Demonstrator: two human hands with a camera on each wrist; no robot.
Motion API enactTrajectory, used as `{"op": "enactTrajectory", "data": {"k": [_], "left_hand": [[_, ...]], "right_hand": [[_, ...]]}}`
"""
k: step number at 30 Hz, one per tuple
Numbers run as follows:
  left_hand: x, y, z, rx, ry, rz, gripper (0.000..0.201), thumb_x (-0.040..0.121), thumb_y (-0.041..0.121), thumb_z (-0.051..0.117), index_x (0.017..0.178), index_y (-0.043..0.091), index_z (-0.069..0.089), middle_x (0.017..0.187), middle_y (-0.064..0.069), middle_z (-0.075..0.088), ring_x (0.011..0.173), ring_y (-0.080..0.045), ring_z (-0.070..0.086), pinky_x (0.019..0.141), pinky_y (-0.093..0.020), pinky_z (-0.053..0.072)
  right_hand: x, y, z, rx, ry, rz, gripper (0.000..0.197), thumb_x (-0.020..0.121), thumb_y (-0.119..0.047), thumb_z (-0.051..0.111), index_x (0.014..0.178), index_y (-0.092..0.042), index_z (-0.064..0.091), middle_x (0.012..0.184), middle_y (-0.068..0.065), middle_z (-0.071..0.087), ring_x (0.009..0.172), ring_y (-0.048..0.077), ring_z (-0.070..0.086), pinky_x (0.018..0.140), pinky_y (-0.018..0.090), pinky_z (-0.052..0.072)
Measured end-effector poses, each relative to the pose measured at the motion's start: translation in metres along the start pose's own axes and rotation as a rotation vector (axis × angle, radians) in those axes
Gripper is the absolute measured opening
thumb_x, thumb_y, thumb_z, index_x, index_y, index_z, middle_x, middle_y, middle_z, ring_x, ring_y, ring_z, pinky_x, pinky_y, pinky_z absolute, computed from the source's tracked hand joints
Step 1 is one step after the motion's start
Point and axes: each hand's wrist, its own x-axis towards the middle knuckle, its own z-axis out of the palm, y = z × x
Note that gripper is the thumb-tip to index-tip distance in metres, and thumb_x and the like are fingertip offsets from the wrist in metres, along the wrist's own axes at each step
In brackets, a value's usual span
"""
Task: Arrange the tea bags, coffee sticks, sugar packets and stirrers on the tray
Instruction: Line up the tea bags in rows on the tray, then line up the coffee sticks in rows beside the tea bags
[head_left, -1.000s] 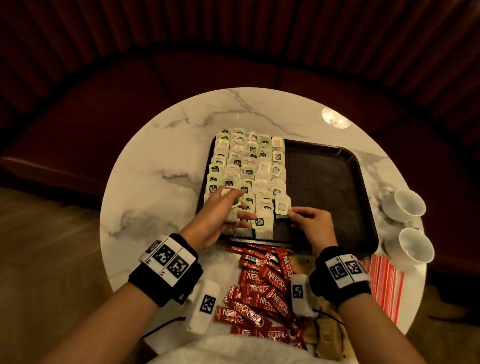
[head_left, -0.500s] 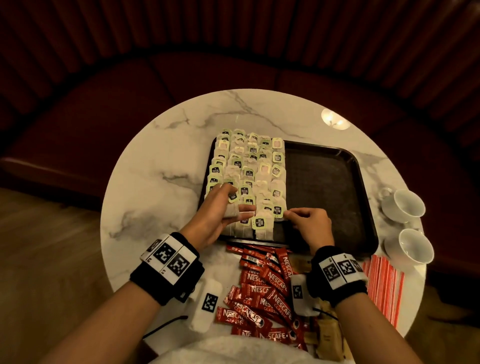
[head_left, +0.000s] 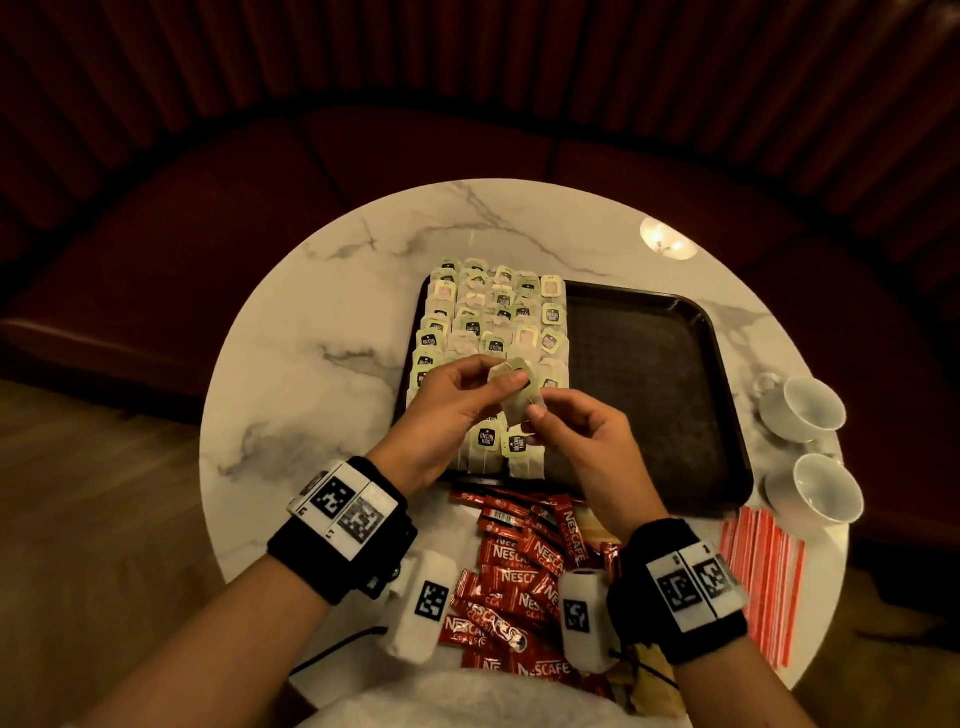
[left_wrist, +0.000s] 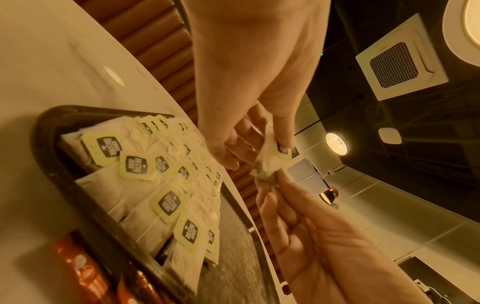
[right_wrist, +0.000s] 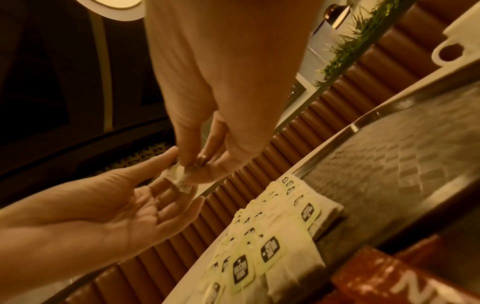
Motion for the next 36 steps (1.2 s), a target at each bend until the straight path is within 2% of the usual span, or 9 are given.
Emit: {"op": "enactTrajectory", "data": {"k": [3, 7, 15, 18, 22, 25, 27, 31, 36], "left_hand": [[0.0, -0.001, -0.001, -0.02, 0.026, -0.006, 0.046, 0.075, 0.021, 0.073, 0.116, 0.002, 0.064, 0.108, -0.011, 0.071, 0.103, -0.023, 0.068, 0.092, -0.033, 0.054], [0.001, -0.002, -0.001, -0.046, 0.085, 0.01, 0.036, 0.083, 0.006, 0.071, 0.114, -0.007, 0.059, 0.105, -0.015, 0.07, 0.097, -0.025, 0.069, 0.085, -0.032, 0.057], [0.0, -0.001, 0.006, -0.036, 0.086, 0.041, 0.026, 0.083, -0.001, 0.069, 0.107, -0.006, 0.062, 0.102, -0.015, 0.07, 0.092, -0.021, 0.07, 0.074, -0.028, 0.058], [-0.001, -0.002, 0.008, 0.003, 0.088, 0.048, 0.027, 0.082, -0.001, 0.07, 0.107, -0.009, 0.062, 0.101, -0.016, 0.069, 0.092, -0.021, 0.069, 0.075, -0.029, 0.059], [-0.005, -0.003, 0.012, 0.049, 0.076, 0.059, 0.032, 0.077, 0.004, 0.076, 0.107, 0.001, 0.065, 0.103, -0.008, 0.071, 0.099, -0.021, 0.069, 0.085, -0.032, 0.058], [-0.007, -0.006, 0.01, 0.064, 0.01, 0.027, 0.055, 0.063, 0.019, 0.082, 0.115, 0.016, 0.064, 0.113, -0.004, 0.069, 0.106, -0.015, 0.067, 0.092, -0.031, 0.054], [-0.008, -0.009, 0.001, 0.178, 0.03, 0.027, 0.055, 0.063, 0.026, 0.082, 0.115, 0.019, 0.064, 0.115, -0.002, 0.067, 0.109, -0.013, 0.065, 0.093, -0.03, 0.052], [-0.004, -0.022, -0.033, 0.735, 0.224, 0.104, 0.019, 0.092, 0.019, 0.065, 0.111, 0.023, 0.063, 0.121, 0.001, 0.06, 0.119, -0.019, 0.053, 0.098, -0.034, 0.047], [-0.009, -0.036, -0.062, 1.1, 0.339, -0.005, 0.047, 0.094, -0.001, 0.045, 0.139, 0.011, 0.044, 0.137, -0.019, 0.039, 0.128, -0.035, 0.031, 0.105, -0.039, 0.028]], "right_hand": [[0.0, 0.0, 0.0, 0.082, 0.037, 0.006, 0.018, 0.091, -0.006, 0.065, 0.108, -0.01, 0.068, 0.094, 0.007, 0.076, 0.084, 0.016, 0.072, 0.073, 0.018, 0.054], [-0.002, -0.001, -0.002, 0.103, 0.069, -0.004, 0.024, 0.088, -0.009, 0.068, 0.112, -0.004, 0.067, 0.099, 0.012, 0.075, 0.088, 0.017, 0.072, 0.077, 0.021, 0.055], [-0.003, 0.0, -0.009, -0.035, 0.027, 0.023, 0.028, 0.087, -0.03, 0.07, 0.111, -0.017, 0.072, 0.104, 0.003, 0.075, 0.096, 0.016, 0.069, 0.09, 0.036, 0.055], [-0.003, 0.002, -0.014, -0.023, 0.031, 0.007, 0.03, 0.087, -0.03, 0.069, 0.114, -0.016, 0.07, 0.108, 0.004, 0.074, 0.101, 0.021, 0.069, 0.087, 0.034, 0.055], [-0.003, 0.004, -0.018, 0.025, 0.028, 0.013, 0.022, 0.088, -0.018, 0.069, 0.108, -0.009, 0.071, 0.103, 0.009, 0.075, 0.096, 0.022, 0.071, 0.083, 0.03, 0.055], [-0.001, 0.006, -0.024, 0.105, 0.104, 0.019, 0.02, 0.087, -0.011, 0.069, 0.106, -0.005, 0.071, 0.1, 0.011, 0.075, 0.086, 0.017, 0.071, 0.076, 0.024, 0.056], [0.003, 0.011, -0.031, 0.14, 0.185, 0.073, 0.018, 0.087, -0.008, 0.068, 0.104, -0.005, 0.071, 0.097, 0.01, 0.076, 0.082, 0.015, 0.071, 0.071, 0.021, 0.056], [0.007, 0.029, -0.05, 0.02, 0.308, 0.195, 0.011, 0.088, -0.01, 0.071, 0.098, -0.009, 0.072, 0.087, 0.002, 0.077, 0.083, 0.013, 0.071, 0.069, 0.02, 0.056], [0.008, 0.046, -0.06, -0.249, 0.297, 0.286, 0.005, 0.088, -0.018, 0.073, 0.091, -0.015, 0.074, 0.091, 0.001, 0.074, 0.088, 0.013, 0.068, 0.068, 0.021, 0.049]]}}
